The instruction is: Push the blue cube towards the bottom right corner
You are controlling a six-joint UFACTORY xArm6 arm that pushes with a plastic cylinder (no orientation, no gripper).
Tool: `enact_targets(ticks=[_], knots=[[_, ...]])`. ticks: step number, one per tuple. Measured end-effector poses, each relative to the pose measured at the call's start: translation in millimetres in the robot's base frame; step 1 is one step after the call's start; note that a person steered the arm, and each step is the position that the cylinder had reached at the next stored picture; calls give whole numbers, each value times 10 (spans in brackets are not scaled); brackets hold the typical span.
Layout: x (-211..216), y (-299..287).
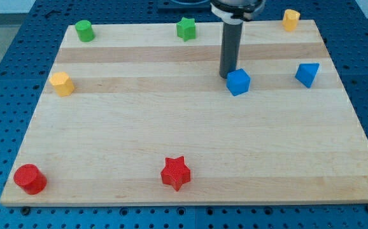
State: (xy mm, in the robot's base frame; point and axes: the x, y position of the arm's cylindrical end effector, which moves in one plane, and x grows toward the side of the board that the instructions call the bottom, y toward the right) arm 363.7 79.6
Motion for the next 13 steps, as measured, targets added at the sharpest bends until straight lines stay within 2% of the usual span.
enact_targets(ticks=[2,5,6,8,11,13], knots=[[154,277],[834,277],[882,187],[1273,70],[1232,778],[1328,987]])
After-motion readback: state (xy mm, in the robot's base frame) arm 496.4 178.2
